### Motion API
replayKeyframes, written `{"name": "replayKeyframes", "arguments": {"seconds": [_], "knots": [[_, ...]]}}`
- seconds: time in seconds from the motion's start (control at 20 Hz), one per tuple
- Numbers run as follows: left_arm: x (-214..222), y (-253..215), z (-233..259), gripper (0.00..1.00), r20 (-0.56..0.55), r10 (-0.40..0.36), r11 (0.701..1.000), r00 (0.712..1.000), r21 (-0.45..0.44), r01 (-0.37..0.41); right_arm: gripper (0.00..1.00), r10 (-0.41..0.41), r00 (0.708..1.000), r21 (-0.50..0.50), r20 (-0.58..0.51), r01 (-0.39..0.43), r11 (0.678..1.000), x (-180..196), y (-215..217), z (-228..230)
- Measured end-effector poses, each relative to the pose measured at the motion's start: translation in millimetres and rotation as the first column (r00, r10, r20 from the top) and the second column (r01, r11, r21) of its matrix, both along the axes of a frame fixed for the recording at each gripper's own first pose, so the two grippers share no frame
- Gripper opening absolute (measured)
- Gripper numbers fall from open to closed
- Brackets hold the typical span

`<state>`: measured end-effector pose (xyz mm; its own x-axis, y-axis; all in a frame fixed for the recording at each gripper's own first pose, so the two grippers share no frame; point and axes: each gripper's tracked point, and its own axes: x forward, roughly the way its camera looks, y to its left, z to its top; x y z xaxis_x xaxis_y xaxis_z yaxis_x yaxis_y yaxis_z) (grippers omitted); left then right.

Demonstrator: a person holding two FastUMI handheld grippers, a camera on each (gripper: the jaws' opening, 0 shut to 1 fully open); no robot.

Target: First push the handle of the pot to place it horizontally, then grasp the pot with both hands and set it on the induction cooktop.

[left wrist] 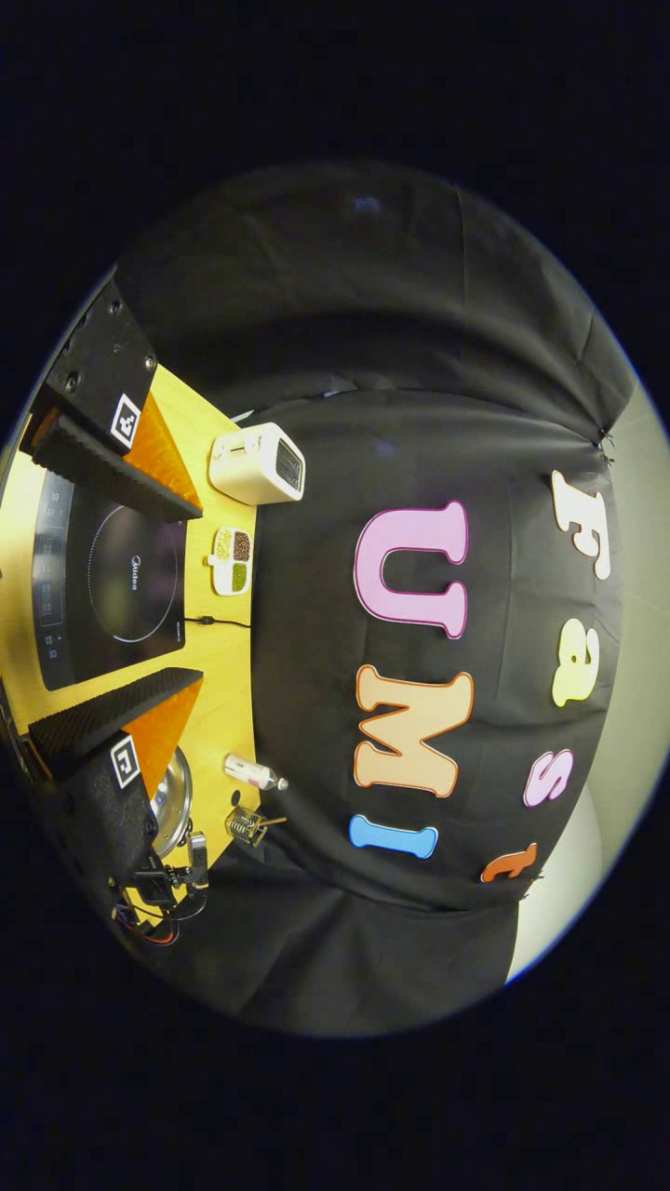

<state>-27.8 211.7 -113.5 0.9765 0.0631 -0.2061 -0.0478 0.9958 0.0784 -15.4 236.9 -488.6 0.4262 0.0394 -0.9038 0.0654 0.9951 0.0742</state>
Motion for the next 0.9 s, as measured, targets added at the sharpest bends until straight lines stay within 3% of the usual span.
{"name": "replayKeyframes", "arguments": {"seconds": [0.4,0.45,0.5,0.55,0.7,0.75,0.8,0.9], "knots": [[-5.1,9.3,-6.6,0.96,-0.020,-0.009,1.000,1.000,0.009,0.009,0.16,-0.086,0.996,0.061,0.021,0.085,0.995,24.6,35.6,-1.5],[-5.3,9.5,-6.4,0.96,-0.021,-0.012,1.000,1.000,0.010,0.012,0.10,-0.095,0.995,0.064,0.027,0.093,0.994,28.3,38.2,-2.1],[-6.0,10.3,-7.0,0.92,-0.023,-0.014,1.000,1.000,0.012,0.015,0.10,-0.104,0.994,0.070,0.030,0.102,0.992,31.2,43.0,-1.9],[-6.5,11.7,-7.8,0.96,-0.025,-0.017,1.000,1.000,0.012,0.017,0.16,-0.112,0.993,0.075,0.032,0.109,0.991,33.5,46.6,-0.5],[-7.1,16.1,-12.9,0.96,-0.033,-0.020,1.000,0.999,0.009,0.020,0.17,-0.126,0.991,0.076,0.041,0.122,0.990,44.7,54.6,-1.2],[-7.2,17.6,-13.7,0.96,-0.036,-0.019,1.000,0.999,0.006,0.019,0.10,-0.133,0.990,0.074,0.045,0.129,0.989,46.9,56.7,-1.5],[-7.0,19.2,-15.1,0.96,-0.038,-0.017,1.000,0.999,0.003,0.017,0.16,-0.138,0.989,0.073,0.049,0.135,0.988,49.4,58.6,-1.8],[-5.7,21.0,-15.7,0.96,-0.038,-0.014,1.000,0.999,-0.004,0.014,0.16,-0.144,0.988,0.074,0.055,0.140,0.987,52.7,62.2,-2.1]]}}
